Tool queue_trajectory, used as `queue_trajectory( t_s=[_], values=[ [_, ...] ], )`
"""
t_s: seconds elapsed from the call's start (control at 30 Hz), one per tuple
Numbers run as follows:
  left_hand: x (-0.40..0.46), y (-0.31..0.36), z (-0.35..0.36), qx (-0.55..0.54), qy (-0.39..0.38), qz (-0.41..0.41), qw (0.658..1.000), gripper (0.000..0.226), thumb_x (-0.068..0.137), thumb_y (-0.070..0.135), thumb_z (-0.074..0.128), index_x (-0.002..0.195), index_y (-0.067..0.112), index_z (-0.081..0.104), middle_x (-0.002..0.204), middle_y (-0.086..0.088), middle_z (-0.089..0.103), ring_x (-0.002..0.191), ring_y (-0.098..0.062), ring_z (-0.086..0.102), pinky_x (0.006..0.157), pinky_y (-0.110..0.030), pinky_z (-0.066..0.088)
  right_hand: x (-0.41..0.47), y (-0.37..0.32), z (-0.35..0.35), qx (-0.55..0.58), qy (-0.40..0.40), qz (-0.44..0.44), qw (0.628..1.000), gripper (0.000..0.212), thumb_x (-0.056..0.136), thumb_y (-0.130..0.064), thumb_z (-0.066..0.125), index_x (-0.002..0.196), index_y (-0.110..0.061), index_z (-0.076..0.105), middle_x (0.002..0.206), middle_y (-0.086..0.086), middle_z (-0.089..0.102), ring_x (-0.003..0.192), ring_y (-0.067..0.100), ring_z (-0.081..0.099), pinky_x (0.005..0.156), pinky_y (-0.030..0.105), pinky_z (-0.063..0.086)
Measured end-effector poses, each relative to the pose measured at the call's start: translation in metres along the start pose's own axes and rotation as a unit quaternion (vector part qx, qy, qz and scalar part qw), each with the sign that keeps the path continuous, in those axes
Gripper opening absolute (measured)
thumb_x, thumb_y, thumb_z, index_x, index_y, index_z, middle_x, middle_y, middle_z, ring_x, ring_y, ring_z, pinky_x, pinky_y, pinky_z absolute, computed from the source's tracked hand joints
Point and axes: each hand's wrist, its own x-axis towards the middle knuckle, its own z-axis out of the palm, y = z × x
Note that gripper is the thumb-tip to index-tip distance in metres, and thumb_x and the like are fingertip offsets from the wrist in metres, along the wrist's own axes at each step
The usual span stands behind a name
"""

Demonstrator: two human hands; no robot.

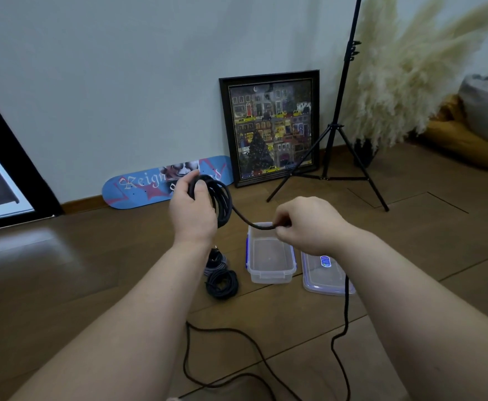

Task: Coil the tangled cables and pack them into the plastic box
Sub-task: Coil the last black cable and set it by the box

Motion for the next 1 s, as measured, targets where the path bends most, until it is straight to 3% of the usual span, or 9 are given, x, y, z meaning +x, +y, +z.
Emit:
queue_trajectory(
  t_s=[0.1,0.2,0.27,0.4,0.5,0.67,0.77,0.87,1.0],
  values=[
    [0.001,0.004,-0.003,0.035,-0.011,0.022,0.999,0.031,0.099,0.027,0.046,0.127,0.024,0.059,0.120,-0.007,0.065,0.114,-0.042,0.058,0.096,-0.055,0.051,-0.006,0.000,-0.015,0.060,0.023,0.001,0.998,0.018,0.089,-0.022,0.056,0.098,-0.022,0.072,0.091,-0.006,0.066,0.083,0.014,0.059,0.070,0.028,0.048],
    [0.004,0.004,-0.006,0.052,-0.023,0.051,0.997,0.030,0.099,0.026,0.046,0.125,0.024,0.060,0.116,-0.006,0.067,0.109,-0.040,0.060,0.093,-0.053,0.053,-0.005,0.008,-0.020,0.029,0.152,0.075,0.985,0.019,0.089,-0.023,0.055,0.096,-0.023,0.072,0.089,-0.003,0.069,0.082,0.017,0.059,0.067,0.029,0.049],
    [0.005,0.005,-0.006,0.063,-0.028,0.062,0.996,0.029,0.100,0.025,0.046,0.126,0.023,0.060,0.115,-0.003,0.066,0.107,-0.034,0.062,0.091,-0.048,0.053,-0.005,0.010,-0.021,0.020,0.187,0.118,0.975,0.016,0.088,-0.026,0.056,0.093,-0.024,0.072,0.088,-0.002,0.068,0.081,0.019,0.059,0.066,0.029,0.049],
    [0.001,0.005,-0.004,0.096,-0.022,0.085,0.991,0.030,0.101,0.020,0.047,0.128,0.018,0.060,0.118,0.003,0.064,0.111,-0.012,0.056,0.091,-0.022,0.042,-0.008,0.001,-0.022,0.116,-0.017,0.023,0.993,0.013,0.083,-0.022,0.064,0.072,-0.020,0.071,0.070,-0.007,0.065,0.069,0.010,0.058,0.059,0.022,0.045],
    [-0.005,0.006,0.001,0.111,-0.048,0.106,0.987,0.029,0.101,0.018,0.048,0.127,0.018,0.062,0.113,0.006,0.062,0.108,-0.009,0.055,0.091,-0.019,0.040,-0.012,-0.009,-0.024,0.275,-0.116,-0.024,0.954,0.014,0.080,-0.007,0.063,0.074,-0.010,0.075,0.058,-0.008,0.059,0.050,0.001,0.045,0.048,0.013,0.037],
    [-0.018,0.004,0.014,0.096,-0.146,0.105,0.979,0.024,0.099,0.013,0.051,0.116,0.023,0.065,0.104,0.006,0.065,0.100,-0.012,0.060,0.087,-0.025,0.046,-0.005,-0.013,-0.022,0.530,-0.086,-0.020,0.844,0.025,0.087,0.006,0.051,0.076,-0.008,0.069,0.062,0.004,0.052,0.052,0.008,0.036,0.049,0.021,0.023],
    [-0.024,0.007,0.019,-0.038,-0.200,-0.011,0.979,0.022,0.101,0.014,0.049,0.103,0.025,0.068,0.074,0.007,0.064,0.064,-0.008,0.056,0.062,-0.024,0.045,-0.001,-0.014,-0.015,0.616,-0.042,0.015,0.787,0.026,0.092,0.004,0.049,0.080,-0.009,0.067,0.061,0.002,0.051,0.052,0.008,0.036,0.050,0.021,0.021],
    [-0.030,0.011,0.024,-0.106,-0.213,-0.059,0.970,0.026,0.104,0.016,0.042,0.103,0.018,0.068,0.049,0.012,0.048,0.043,-0.005,0.038,0.050,-0.023,0.031,0.005,-0.013,-0.007,0.612,0.016,0.045,0.790,0.021,0.095,0.000,0.051,0.090,-0.009,0.069,0.061,0.001,0.049,0.053,0.008,0.036,0.049,0.020,0.025],
    [-0.034,0.012,0.027,-0.130,-0.214,-0.067,0.966,0.025,0.104,0.023,0.043,0.104,0.015,0.066,0.048,0.006,0.033,0.044,-0.009,0.028,0.050,-0.026,0.025,0.006,-0.020,0.003,0.602,0.082,0.072,0.791,0.015,0.093,-0.002,0.057,0.096,-0.005,0.071,0.060,0.001,0.048,0.052,0.008,0.040,0.048,0.020,0.032]
  ],
)
